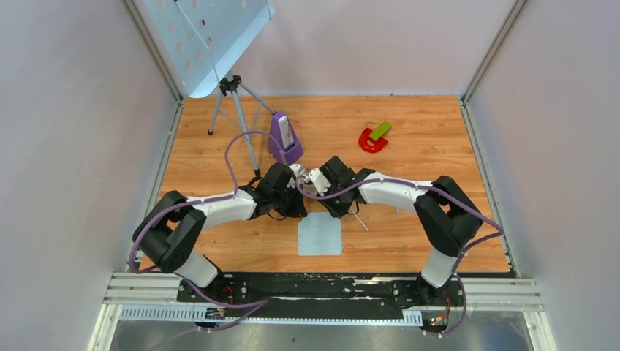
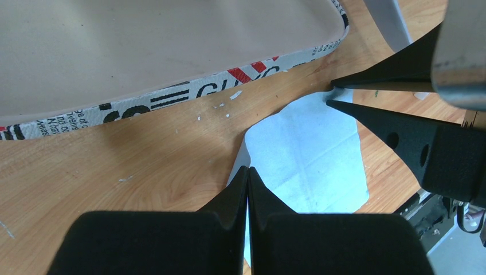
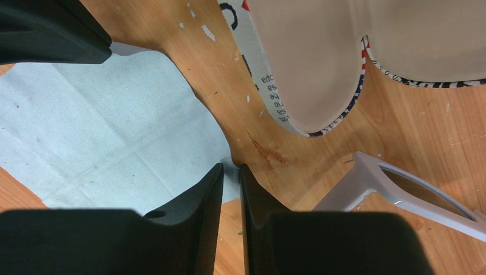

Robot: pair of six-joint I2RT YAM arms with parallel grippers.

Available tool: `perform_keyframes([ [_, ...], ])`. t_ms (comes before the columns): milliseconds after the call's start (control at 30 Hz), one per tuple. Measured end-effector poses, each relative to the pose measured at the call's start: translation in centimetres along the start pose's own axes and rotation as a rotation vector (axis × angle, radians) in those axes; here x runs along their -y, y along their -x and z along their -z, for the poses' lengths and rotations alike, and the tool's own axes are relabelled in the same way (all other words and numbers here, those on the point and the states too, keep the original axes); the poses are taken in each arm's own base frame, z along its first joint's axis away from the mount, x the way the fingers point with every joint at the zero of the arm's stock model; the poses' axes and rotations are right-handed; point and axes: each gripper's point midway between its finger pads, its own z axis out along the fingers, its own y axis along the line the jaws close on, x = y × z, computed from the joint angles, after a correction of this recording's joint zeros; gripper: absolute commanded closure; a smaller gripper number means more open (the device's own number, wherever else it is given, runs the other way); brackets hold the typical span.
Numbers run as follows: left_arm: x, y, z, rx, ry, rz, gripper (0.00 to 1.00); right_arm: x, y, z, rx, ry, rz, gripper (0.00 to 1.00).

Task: Organize the sunglasses
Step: Fold the glasses cleaning cloth at the center of the board.

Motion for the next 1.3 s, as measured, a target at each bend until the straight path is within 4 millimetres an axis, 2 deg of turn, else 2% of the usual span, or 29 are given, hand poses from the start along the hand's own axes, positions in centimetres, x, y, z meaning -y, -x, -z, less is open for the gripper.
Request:
perform_keyframes([
  [500,-0.1,-0.1,-0.1,-0.005,0.003,0.001,1.0,0.3,-0.4,0.3,-0.003,-0.021,0.015,0.82],
  [667,-0.1,-0.1,-0.1,-0.005,0.003,0.001,1.0,0.4,-0.6,0.4,-0.004,-0.03,0.019,0.78],
  [800,-0.1,-0.1,-0.1,-0.005,0.003,0.001,1.0,0.5,-0.7,0.5,-0.005,-0.038,0.022,0.78],
  [1000,-0.1,-0.1,-0.1,-0.005,0.003,0.001,1.0,0.5,-0.8,0.5,-0.005,-0.037,0.029,0.85],
  [1167,-0.1,-0.1,-0.1,-0.005,0.003,0.001,1.0,0.5,-0.9,0.7,-0.005,-0.037,0.035,1.0],
  [1300,-0.1,-0.1,-0.1,-0.005,0.002,0.001,1.0,0.4,-0.8,1.2,0.007,-0.036,0.04,1.0],
])
